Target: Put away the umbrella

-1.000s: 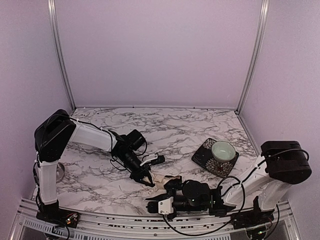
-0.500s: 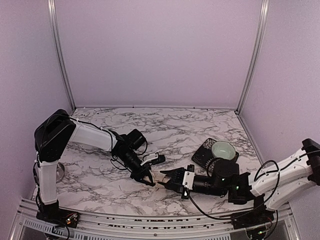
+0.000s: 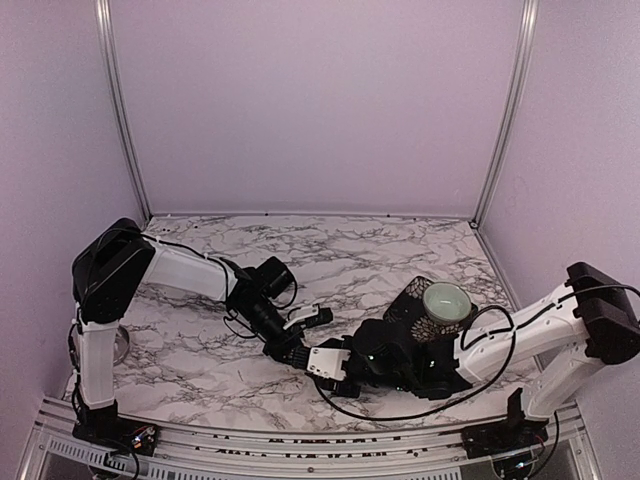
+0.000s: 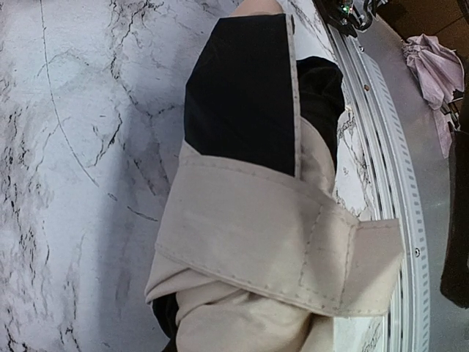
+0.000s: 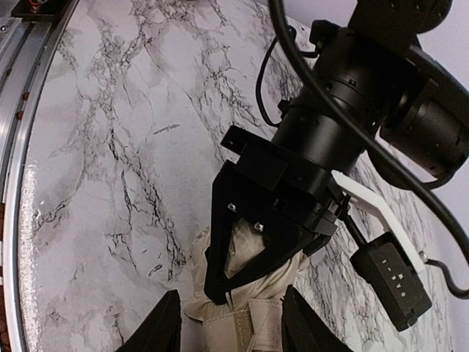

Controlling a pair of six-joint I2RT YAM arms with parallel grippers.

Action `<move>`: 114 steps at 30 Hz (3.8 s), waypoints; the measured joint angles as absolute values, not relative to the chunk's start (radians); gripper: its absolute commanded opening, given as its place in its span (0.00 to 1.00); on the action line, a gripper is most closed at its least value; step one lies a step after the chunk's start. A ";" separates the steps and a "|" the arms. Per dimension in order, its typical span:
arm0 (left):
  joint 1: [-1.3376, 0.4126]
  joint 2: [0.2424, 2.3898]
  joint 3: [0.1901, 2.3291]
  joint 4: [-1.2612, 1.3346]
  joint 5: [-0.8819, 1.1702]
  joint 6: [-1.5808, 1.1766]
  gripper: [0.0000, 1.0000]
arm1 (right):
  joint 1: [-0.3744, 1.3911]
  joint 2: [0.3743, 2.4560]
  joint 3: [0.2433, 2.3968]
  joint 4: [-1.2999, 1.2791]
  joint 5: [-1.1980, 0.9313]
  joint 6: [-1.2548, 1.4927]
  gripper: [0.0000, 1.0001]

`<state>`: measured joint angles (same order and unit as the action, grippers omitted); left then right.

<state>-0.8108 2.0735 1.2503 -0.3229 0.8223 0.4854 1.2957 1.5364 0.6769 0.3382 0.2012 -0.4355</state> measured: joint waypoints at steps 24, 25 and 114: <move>-0.811 2.079 1.261 -0.337 0.822 0.491 0.00 | 1.250 1.640 0.701 0.314 0.330 -0.500 0.19; -0.811 2.079 1.261 -0.337 0.822 0.491 0.00 | 1.250 1.640 0.700 0.314 0.330 -0.503 0.15; -0.796 1.911 1.189 -0.421 0.589 0.558 0.99 | 1.259 1.164 0.685 0.068 0.214 -0.360 0.60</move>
